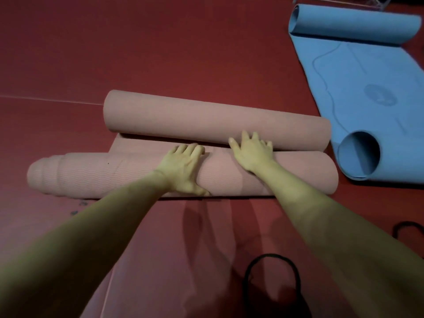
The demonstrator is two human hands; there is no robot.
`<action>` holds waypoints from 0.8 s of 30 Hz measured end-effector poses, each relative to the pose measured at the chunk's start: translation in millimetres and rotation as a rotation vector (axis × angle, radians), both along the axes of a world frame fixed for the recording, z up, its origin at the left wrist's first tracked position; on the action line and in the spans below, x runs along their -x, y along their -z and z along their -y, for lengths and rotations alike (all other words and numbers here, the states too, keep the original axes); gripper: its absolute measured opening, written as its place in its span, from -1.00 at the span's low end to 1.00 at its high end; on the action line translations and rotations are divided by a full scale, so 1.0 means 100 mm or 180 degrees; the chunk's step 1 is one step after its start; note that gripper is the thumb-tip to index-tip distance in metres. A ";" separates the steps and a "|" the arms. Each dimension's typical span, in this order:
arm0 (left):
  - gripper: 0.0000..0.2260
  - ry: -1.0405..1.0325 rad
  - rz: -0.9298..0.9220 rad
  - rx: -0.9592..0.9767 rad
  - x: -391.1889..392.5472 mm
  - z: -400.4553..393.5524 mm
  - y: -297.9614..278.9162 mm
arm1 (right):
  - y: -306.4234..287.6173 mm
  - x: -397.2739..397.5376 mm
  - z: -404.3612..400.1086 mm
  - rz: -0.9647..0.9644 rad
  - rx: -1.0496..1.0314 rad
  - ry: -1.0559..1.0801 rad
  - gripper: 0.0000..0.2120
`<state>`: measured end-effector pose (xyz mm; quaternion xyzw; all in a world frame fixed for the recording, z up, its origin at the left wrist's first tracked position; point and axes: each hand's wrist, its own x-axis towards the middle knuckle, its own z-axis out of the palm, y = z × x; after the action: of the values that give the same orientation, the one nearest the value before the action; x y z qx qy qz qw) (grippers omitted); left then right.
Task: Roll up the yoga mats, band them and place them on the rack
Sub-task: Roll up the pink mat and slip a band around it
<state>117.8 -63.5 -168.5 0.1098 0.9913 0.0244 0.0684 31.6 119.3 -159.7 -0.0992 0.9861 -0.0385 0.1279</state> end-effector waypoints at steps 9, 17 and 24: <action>-0.31 -0.0367 -0.0035 -0.0423 0.36 0.08 -0.14 | 0.03 0.40 0.16 0.0137 0.0098 0.0081 -0.34; -0.59 -0.1136 0.0269 -0.0321 0.74 -0.04 -0.02 | 0.01 0.58 0.05 -0.0222 0.0231 -0.0376 -0.27; -0.24 -0.0753 0.0617 -0.0094 0.75 0.07 -0.10 | -0.08 0.44 -0.11 -0.0101 -0.0455 -0.1662 0.21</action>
<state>43.3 -70.4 -158.5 -0.0097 0.9856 0.0573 0.1589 -12.5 130.5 -152.2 -0.3414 0.9292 0.0671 0.1247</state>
